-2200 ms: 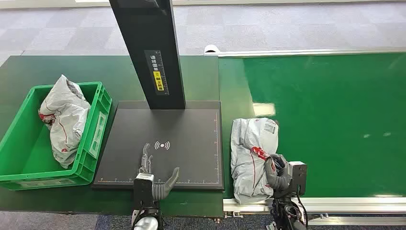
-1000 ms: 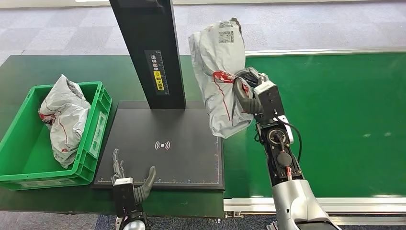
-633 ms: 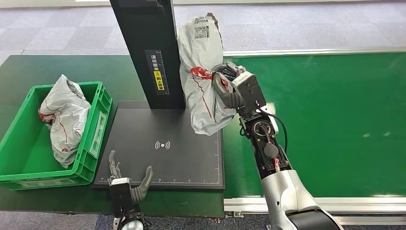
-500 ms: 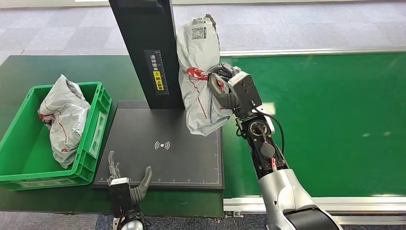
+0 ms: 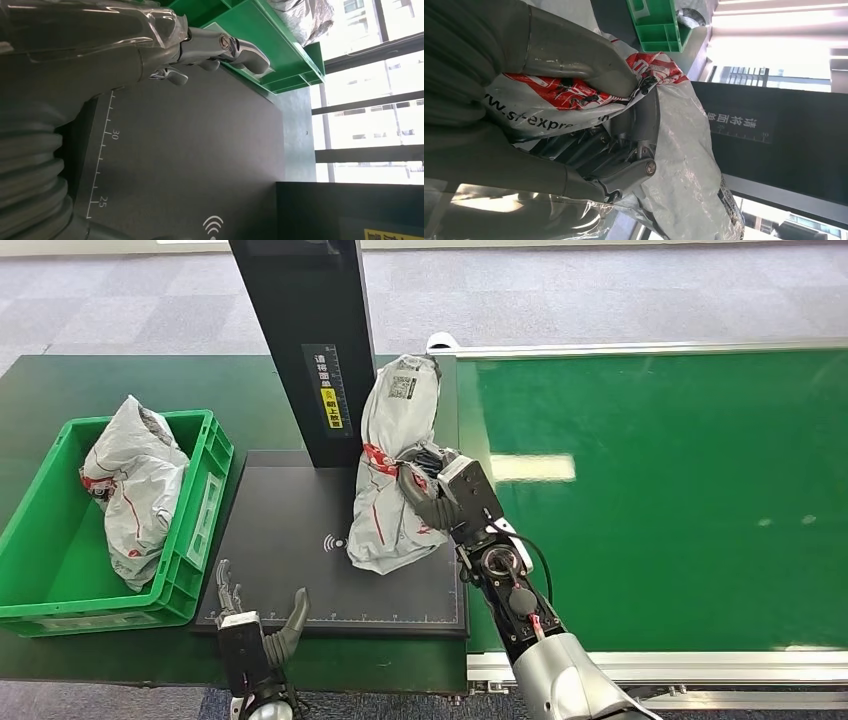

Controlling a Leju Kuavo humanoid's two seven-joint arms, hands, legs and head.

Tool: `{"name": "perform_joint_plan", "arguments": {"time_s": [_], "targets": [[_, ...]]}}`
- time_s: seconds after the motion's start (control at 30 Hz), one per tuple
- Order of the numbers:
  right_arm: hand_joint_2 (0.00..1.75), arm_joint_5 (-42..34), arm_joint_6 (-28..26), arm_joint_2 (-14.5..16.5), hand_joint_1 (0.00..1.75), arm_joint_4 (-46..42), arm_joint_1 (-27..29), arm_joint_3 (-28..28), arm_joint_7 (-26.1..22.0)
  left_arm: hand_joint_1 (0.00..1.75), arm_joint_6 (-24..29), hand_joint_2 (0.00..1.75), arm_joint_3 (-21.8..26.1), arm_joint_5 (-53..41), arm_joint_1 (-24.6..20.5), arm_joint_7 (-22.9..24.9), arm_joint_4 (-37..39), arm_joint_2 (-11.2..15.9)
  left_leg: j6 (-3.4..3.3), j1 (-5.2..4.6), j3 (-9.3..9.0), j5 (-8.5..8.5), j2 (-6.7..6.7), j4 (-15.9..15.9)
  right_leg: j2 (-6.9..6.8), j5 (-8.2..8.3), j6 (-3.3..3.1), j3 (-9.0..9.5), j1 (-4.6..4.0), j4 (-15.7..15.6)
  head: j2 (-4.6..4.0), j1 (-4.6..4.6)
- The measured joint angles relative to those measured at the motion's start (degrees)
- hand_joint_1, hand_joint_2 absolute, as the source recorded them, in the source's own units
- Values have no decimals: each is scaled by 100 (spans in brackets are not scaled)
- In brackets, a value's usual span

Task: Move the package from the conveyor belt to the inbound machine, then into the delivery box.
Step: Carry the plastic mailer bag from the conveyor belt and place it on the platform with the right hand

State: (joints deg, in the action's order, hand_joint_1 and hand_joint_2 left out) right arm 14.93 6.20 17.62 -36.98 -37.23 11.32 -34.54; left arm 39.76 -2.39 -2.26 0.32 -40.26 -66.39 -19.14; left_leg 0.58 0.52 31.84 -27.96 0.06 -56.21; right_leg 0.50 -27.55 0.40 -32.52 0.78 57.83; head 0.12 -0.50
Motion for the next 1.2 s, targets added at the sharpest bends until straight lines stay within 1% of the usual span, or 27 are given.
{"name": "perform_joint_plan", "arguments": {"time_s": [0.03,0.13,0.17,0.3,0.53,0.87,1.03,1.13,1.17,1.2], "targets": [[175,-17,6,-9,133,6,24,15,-4,0,0,175,5,3,2,0,-4,-1,0,0,0,0,0,0,0,0,0,0,0,0,0,0],[175,-71,18,-43,3,27,105,77,-19,0,0,175,29,18,12,0,-18,-7,0,1,-1,0,0,0,0,0,0,0,-1,0,1,-1],[175,-90,27,-53,0,33,136,95,-38,0,0,175,40,22,17,0,-21,-10,0,1,-1,0,0,0,0,0,0,-1,-1,0,1,0],[175,-191,165,-85,0,39,217,154,-180,0,0,175,68,38,36,0,-21,-16,0,1,0,0,0,0,0,0,0,-1,-1,0,1,0],[175,-321,246,-181,0,39,231,203,-159,0,0,175,80,57,43,0,-26,-16,0,0,-1,0,0,-1,0,0,0,-1,0,0,0,1],[175,-304,257,-537,0,37,446,226,-90,0,0,175,99,99,89,0,-82,-17,0,0,0,0,-1,-1,-1,0,0,-1,0,0,-1,1],[175,-289,269,-652,0,26,545,238,-102,0,0,175,101,99,95,0,-89,-19,0,0,-1,-1,-1,-1,-1,0,0,-1,0,-1,0,1],[175,-215,101,-745,0,-237,778,238,-123,0,0,175,111,99,104,0,-107,-19,-1,0,-3,-1,-4,-1,-4,-1,0,0,0,-2,1,1],[175,-137,-110,-793,0,-455,955,224,-121,0,1,175,122,98,117,0,-128,-19,-1,0,-2,-1,-8,-2,-8,-2,1,0,0,-2,1,1],[175,-20,-440,-843,0,-716,1169,192,-105,0,1,175,138,96,136,0,-155,-19,-1,0,1,-2,-13,-2,-13,-3,1,0,0,-2,1,1]]}}
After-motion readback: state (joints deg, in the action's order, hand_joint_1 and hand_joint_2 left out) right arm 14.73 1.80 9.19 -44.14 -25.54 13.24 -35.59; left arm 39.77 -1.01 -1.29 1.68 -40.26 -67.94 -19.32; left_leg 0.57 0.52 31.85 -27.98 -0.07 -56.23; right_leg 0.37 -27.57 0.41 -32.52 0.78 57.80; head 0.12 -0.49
